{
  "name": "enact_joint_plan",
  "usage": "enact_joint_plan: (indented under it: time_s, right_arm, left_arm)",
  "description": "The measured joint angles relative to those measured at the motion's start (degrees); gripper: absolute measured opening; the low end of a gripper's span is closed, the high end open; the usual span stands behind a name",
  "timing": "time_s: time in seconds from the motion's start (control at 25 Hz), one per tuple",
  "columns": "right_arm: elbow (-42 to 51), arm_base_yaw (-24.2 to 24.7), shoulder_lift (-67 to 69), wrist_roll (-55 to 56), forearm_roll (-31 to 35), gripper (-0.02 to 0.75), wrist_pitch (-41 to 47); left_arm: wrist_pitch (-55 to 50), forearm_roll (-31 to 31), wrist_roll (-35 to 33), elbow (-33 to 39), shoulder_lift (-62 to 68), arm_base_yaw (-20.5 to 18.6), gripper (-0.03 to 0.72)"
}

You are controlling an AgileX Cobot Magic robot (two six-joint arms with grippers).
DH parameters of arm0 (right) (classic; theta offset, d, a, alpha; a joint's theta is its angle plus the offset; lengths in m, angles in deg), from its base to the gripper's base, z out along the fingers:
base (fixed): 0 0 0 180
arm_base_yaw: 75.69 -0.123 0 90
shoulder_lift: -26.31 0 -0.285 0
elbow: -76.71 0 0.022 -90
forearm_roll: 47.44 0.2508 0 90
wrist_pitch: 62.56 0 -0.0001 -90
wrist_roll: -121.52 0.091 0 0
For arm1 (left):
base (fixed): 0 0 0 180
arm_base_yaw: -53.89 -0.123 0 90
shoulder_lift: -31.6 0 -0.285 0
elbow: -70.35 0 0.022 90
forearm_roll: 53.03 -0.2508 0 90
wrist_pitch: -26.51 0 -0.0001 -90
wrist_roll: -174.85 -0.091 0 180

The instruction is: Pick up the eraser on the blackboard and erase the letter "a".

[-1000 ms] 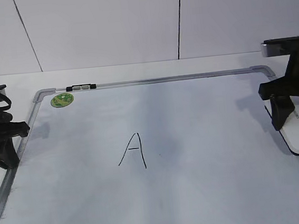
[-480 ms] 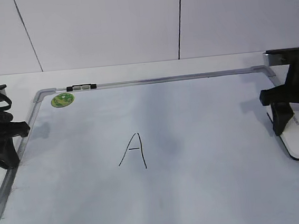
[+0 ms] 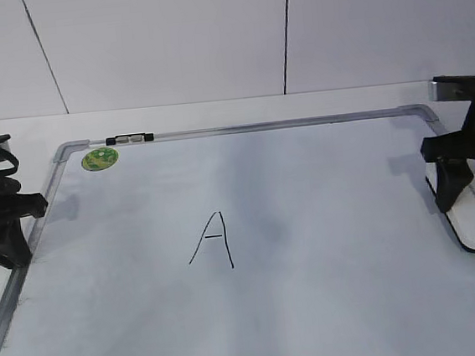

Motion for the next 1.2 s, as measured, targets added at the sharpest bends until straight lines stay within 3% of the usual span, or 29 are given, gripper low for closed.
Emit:
enact_joint_plan:
  time_s: [0.56,1.2]
  right_arm:
    - [-2.99,0.0,1.81,-0.36,-4.61,0.54,2.04]
    - [-3.29,0.0,1.81,-0.36,-5.13,0.54,2.57]
  left_arm:
    - [0.0,0.0,0.0,0.0,0.0,0.0,0.087]
    - [0.0,0.0,0.0,0.0,0.0,0.0,0.087]
